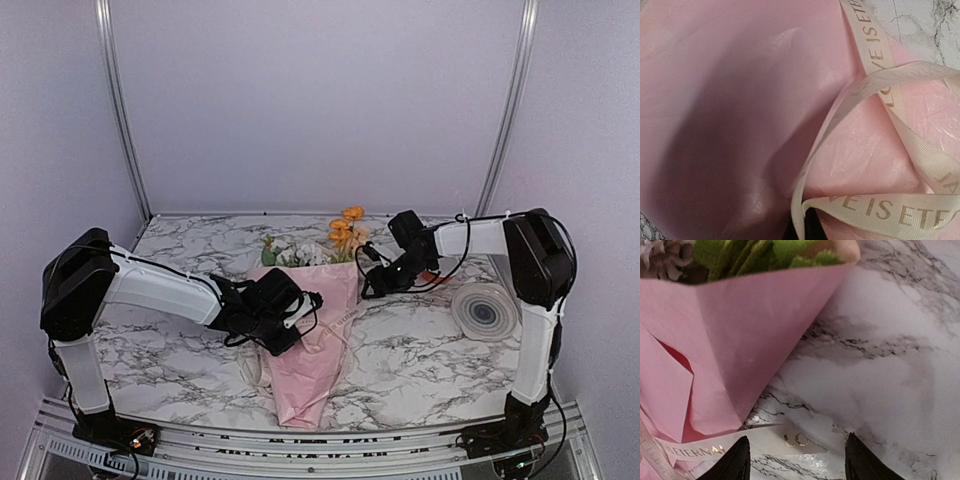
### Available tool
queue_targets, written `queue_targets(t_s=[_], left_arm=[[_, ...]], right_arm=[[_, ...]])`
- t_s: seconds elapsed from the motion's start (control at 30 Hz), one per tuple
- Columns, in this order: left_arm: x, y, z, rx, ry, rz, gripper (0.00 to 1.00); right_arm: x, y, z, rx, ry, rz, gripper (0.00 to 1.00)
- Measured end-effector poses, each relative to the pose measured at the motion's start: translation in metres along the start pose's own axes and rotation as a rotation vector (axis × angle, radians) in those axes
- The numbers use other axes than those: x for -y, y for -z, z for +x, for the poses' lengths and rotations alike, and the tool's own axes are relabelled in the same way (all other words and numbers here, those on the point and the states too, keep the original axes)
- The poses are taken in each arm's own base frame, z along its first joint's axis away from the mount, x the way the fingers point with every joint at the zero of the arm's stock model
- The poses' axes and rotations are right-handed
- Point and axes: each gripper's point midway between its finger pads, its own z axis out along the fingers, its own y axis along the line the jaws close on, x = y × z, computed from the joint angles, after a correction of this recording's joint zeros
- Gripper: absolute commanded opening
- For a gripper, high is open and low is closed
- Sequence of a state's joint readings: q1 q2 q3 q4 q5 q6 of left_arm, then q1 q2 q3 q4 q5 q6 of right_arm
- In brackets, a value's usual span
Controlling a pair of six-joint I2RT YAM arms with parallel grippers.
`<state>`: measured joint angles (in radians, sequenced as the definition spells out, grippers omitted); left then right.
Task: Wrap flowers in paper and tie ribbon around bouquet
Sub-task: Cross the ribbon over the folded bouquet.
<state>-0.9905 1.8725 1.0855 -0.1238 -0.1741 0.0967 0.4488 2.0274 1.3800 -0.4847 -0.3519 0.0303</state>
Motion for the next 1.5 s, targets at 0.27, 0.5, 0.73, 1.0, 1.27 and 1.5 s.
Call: queue_targets(t_s=[0.27, 0.5, 0.73, 1.0, 1.27, 1.5], left_arm=[[0.0, -0.001, 0.0, -0.001, 0.0, 0.0, 0.0], [0.0, -0.002, 0.001, -0.001, 0.0, 0.0, 0.0], [0.0, -0.002, 0.0, 0.0, 0.0, 0.0, 0.0], [0.0, -0.002, 0.0, 0.0, -0.001, 0.0, 0.0], [0.0, -0.002, 0.0, 0.0, -0.005, 0.0, 0.0], [0.0, -0.002, 0.0, 0.0, -0.005, 0.0, 0.0]], right_arm=[[-0.016, -0.008, 0.014, -0.036, 0.14, -0.005, 0.63], [-0.068, -0.017, 0.038, -0.061, 0.312, -0.07, 0.55], [-0.077, -0.011, 0.057, -0.066, 0.319, -0.12, 0.51], [-0.082, 0.003, 0.089, -0.092, 0.273, -0.151, 0.35], [-0.097, 0.028, 0.109, -0.085, 0.237, -0.206, 0.35], [-0.085, 0.033, 0.092, -0.03, 0.289, -0.025, 0.51]])
